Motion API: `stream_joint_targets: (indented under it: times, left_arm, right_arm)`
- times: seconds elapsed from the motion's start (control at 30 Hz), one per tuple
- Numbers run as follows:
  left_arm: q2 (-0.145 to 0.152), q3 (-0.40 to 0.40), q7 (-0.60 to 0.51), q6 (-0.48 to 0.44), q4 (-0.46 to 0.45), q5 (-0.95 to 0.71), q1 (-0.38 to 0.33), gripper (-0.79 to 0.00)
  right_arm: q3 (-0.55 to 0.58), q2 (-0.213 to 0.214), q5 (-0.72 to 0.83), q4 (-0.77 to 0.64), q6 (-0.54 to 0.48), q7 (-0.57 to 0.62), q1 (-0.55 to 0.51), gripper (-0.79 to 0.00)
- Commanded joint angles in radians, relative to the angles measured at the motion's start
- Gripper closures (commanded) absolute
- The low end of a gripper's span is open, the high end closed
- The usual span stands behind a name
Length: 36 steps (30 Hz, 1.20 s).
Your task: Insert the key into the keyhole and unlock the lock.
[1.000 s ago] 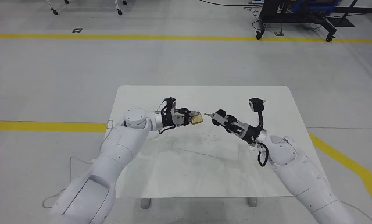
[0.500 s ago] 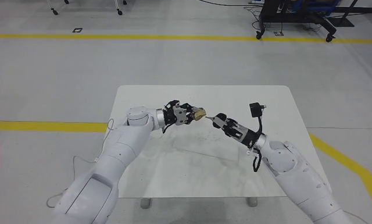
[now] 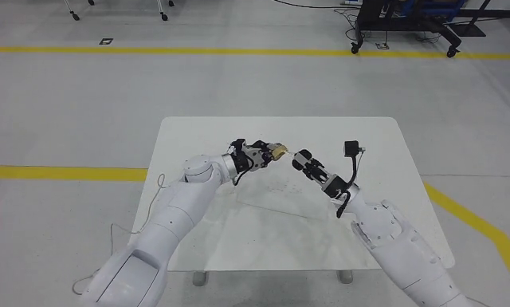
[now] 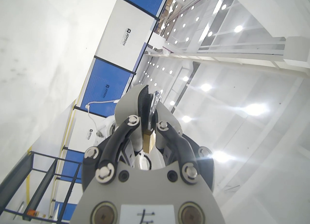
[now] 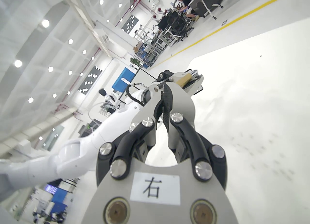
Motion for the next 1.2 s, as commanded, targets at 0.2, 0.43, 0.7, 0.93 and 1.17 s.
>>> stream_joint_targets:
  times: [0.2,0.43,0.7,0.93,1.17]
  left_arm:
    - [-0.005,-0.011,0.037,-0.009,-0.003,-0.002,0.003,0.0]
    - [-0.005,-0.011,0.037,-0.009,-0.003,-0.002,0.003,0.0]
    - [-0.005,-0.011,0.037,-0.009,-0.003,-0.002,0.003,0.0]
    - [-0.005,-0.011,0.037,-0.009,-0.003,-0.002,0.003,0.0]
    - [0.003,-0.02,0.128,-0.082,-0.085,0.061,0.048,0.0]
  right_arm:
    - [0.014,0.0,-0.015,-0.079,0.132,-0.007,-0.04,0.0]
    - [0.014,0.0,-0.015,-0.079,0.132,-0.007,-0.04,0.0]
    - [0.014,0.0,-0.015,-0.079,0.132,-0.007,-0.04,0.0]
    - [0.014,0.0,-0.015,-0.079,0.132,-0.007,-0.04,0.0]
    - [0.029,-0.005,-0.03,-0.128,0.202,-0.066,-0.079,0.0]
